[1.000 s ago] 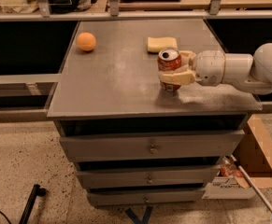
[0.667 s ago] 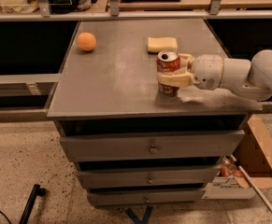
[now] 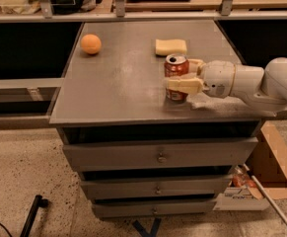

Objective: Place coke can upright

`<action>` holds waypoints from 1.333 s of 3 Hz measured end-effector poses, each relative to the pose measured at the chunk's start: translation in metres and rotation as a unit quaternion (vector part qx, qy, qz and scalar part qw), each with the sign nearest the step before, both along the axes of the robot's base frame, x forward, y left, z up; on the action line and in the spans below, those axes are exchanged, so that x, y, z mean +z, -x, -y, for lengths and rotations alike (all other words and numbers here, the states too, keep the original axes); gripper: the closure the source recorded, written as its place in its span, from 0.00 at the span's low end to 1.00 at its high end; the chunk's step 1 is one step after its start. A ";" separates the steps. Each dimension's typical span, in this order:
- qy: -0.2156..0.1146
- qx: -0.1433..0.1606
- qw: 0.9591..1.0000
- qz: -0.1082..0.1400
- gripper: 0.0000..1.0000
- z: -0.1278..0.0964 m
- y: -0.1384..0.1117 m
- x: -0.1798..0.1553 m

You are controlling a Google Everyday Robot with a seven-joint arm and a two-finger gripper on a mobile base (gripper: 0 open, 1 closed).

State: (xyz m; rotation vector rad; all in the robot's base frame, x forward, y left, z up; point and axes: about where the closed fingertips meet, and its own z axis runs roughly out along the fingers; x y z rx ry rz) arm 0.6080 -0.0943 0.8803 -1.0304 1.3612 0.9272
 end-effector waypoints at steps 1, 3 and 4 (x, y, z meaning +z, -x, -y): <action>0.007 -0.012 1.000 -0.014 0.00 0.006 0.001 -0.003; 0.075 -0.020 0.996 -0.038 0.00 0.025 0.009 0.004; 0.134 -0.024 0.989 -0.059 0.00 0.038 0.014 0.012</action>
Offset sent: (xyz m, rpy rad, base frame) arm -0.0080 -0.0337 -0.0055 -0.1188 0.0829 -0.0629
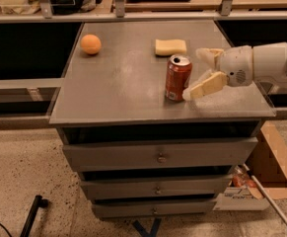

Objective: Place coke can upright

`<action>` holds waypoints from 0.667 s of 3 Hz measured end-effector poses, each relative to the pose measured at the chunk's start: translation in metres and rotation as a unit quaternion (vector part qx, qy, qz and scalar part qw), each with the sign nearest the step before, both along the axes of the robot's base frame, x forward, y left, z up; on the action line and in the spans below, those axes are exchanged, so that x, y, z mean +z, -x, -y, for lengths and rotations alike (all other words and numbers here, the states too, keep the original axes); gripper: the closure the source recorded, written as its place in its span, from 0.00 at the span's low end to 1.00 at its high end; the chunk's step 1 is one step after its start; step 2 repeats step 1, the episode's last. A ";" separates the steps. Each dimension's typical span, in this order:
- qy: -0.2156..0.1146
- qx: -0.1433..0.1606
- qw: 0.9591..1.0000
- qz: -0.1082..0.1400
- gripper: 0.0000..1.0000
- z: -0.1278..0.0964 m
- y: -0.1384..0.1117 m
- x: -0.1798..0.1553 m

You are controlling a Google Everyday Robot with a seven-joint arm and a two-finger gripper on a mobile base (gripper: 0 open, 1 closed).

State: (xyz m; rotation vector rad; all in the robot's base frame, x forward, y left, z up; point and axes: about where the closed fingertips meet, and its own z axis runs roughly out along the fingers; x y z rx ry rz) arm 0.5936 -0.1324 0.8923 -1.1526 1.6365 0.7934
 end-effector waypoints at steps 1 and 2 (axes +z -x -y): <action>0.000 -0.001 1.000 -0.005 0.00 0.001 0.000 -0.004; 0.000 -0.001 1.000 -0.005 0.00 0.001 0.000 -0.004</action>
Offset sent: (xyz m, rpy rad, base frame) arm 0.0000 0.0000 0.0000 0.0000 0.0000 0.0000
